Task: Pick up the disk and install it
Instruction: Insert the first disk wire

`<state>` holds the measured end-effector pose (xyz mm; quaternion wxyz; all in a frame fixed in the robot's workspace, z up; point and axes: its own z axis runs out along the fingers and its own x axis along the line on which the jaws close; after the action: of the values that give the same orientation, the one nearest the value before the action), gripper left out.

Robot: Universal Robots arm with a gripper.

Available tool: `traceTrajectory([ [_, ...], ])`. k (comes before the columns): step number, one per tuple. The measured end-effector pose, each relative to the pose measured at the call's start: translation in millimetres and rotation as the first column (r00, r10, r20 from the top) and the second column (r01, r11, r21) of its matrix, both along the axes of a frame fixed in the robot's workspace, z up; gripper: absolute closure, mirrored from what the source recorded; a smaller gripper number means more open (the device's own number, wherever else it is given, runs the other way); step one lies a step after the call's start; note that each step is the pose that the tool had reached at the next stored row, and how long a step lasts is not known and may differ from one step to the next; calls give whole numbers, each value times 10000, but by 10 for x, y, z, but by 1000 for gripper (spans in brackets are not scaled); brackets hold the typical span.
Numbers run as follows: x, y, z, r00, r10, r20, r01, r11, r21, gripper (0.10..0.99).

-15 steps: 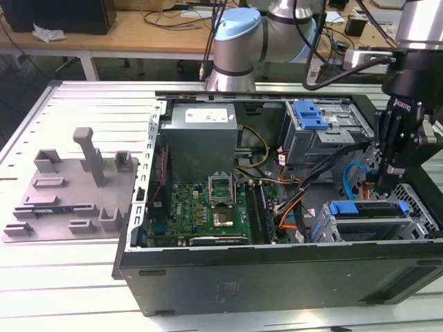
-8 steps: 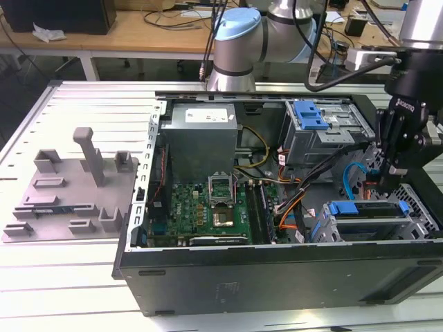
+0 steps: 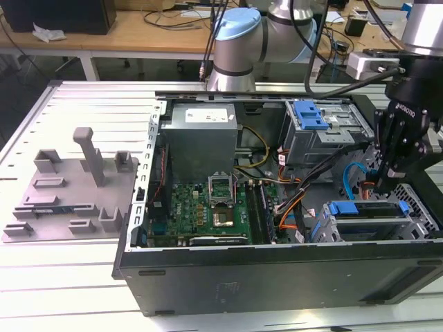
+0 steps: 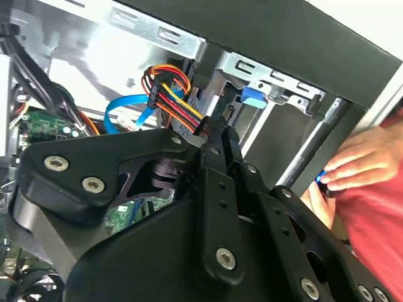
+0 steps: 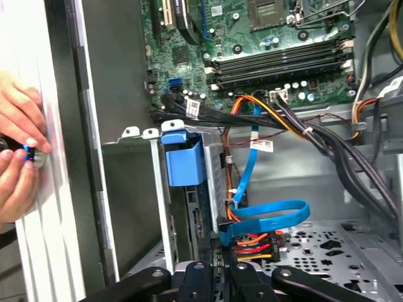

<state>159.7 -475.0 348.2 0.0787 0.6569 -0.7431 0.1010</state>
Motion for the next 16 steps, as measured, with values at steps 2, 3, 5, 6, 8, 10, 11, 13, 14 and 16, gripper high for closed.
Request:
traceTrajectory([
  [2, 0, -8, 0, 10000, 44, 0, -44, 9998, 182, 918],
  [3, 0, -14, 0, 10000, 72, 1, -72, 9995, 321, 918],
  [5, 0, -23, 2, 10000, 99, 3, -99, 9985, 547, 918],
  [6, 0, -34, 6, 9999, 106, 6, -106, 9968, 789, 918],
  [8, 0, -59, 13, 9999, 109, 10, -110, 9952, 973, 918],
  [10, 0, -98, 24, 9999, 109, 11, -109, 9942, 1069, 918],
  [11, 0, -128, 34, 9999, 110, 14, -110, 9932, 1160, 918],
  [13, -1, -203, 71, 9999, 110, 16, -111, 9916, 1293, 918],
  [14, -2, -247, 95, 9999, 115, 17, -116, 9910, 1336, 918],
  [16, -4, -276, 113, 9999, 122, 17, -123, 9902, 1393, 918],
])
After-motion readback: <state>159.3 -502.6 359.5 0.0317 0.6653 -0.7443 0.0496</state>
